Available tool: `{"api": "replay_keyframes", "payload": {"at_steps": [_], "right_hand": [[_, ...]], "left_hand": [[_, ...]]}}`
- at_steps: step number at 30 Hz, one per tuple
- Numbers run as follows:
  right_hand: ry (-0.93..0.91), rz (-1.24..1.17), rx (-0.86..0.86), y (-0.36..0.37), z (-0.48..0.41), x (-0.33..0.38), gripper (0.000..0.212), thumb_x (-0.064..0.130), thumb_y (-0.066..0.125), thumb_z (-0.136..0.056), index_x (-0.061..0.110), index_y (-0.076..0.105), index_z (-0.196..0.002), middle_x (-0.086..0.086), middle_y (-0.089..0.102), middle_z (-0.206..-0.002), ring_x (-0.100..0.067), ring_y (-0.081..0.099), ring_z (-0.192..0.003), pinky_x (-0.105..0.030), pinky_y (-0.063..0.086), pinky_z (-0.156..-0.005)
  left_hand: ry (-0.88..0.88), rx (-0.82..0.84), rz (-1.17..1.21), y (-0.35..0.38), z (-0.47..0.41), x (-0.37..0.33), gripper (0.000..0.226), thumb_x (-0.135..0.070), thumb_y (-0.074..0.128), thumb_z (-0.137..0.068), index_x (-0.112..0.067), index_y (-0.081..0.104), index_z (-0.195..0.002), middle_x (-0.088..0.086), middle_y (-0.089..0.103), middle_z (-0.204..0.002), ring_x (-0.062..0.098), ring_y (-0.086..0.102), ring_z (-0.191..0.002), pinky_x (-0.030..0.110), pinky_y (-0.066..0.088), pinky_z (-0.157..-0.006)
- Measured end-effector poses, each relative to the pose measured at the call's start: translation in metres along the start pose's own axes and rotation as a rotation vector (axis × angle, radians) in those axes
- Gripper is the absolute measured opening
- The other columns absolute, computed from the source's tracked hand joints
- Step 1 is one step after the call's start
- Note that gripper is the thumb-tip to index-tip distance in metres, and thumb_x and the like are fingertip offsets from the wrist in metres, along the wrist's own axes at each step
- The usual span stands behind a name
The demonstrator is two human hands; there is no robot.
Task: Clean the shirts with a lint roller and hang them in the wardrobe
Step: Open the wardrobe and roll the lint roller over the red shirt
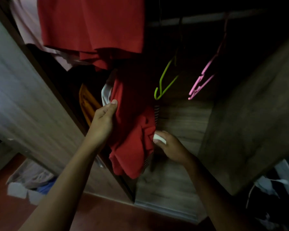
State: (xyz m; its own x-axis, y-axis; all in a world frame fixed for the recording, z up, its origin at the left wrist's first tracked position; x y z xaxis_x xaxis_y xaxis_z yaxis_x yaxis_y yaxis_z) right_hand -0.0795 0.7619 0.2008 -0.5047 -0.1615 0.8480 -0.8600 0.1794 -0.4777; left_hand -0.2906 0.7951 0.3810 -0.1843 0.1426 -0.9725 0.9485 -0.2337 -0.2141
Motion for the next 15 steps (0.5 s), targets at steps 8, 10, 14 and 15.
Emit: {"api": "replay_keyframes", "payload": {"at_steps": [8, 10, 14, 15], "right_hand": [[0.250, 0.390, 0.133, 0.016, 0.044, -0.029, 0.037, 0.034, 0.058, -0.089, 0.015, 0.071, -0.118, -0.007, 0.071, -0.117, -0.024, 0.066, -0.109, -0.023, 0.044, -0.085], [0.315, 0.424, 0.065, 0.018, 0.050, -0.027, 0.031, 0.027, 0.060, -0.092, 0.015, 0.070, -0.119, -0.008, 0.070, -0.119, -0.026, 0.065, -0.110, -0.029, 0.048, -0.089], [0.179, 0.126, -0.199, 0.024, 0.045, 0.020, 0.028, 0.012, 0.063, -0.095, 0.017, 0.066, -0.122, -0.005, 0.070, -0.118, -0.003, 0.066, -0.106, -0.006, 0.041, -0.083], [0.156, 0.006, -0.246, 0.027, 0.041, 0.036, 0.028, 0.013, 0.062, -0.096, 0.023, 0.064, -0.122, 0.001, 0.070, -0.115, 0.009, 0.064, -0.100, -0.003, 0.041, -0.082]], "left_hand": [[0.032, 0.114, 0.046, -0.027, -0.009, 0.004, 0.051, -0.035, 0.041, -0.107, 0.008, 0.067, -0.105, 0.021, 0.074, -0.095, 0.025, 0.069, -0.083, 0.021, 0.057, -0.069], [0.030, 0.146, 0.085, -0.032, -0.012, 0.008, 0.053, -0.037, 0.041, -0.107, 0.010, 0.065, -0.111, 0.031, 0.070, -0.107, 0.035, 0.070, -0.093, 0.034, 0.059, -0.080], [0.020, 0.164, 0.112, -0.039, -0.017, 0.015, 0.051, -0.036, 0.042, -0.107, 0.010, 0.065, -0.110, 0.034, 0.069, -0.108, 0.036, 0.067, -0.091, 0.053, 0.053, -0.093], [0.019, 0.162, 0.111, -0.041, -0.019, 0.016, 0.052, -0.036, 0.042, -0.107, 0.011, 0.064, -0.109, 0.035, 0.068, -0.108, 0.034, 0.066, -0.090, 0.051, 0.053, -0.090]]}}
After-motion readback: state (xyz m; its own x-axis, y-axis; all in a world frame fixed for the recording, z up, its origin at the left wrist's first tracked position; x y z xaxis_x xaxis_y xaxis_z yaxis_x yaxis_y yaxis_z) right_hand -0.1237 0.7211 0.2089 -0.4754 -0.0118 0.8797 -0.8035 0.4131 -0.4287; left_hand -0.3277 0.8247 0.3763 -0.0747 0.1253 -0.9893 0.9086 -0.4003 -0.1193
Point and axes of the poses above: each hand's wrist, its own z-axis away from the middle knuckle, its own y-axis out of the palm, x = y × z, the point moved 3 cm from there along -z, towards the middle knuckle
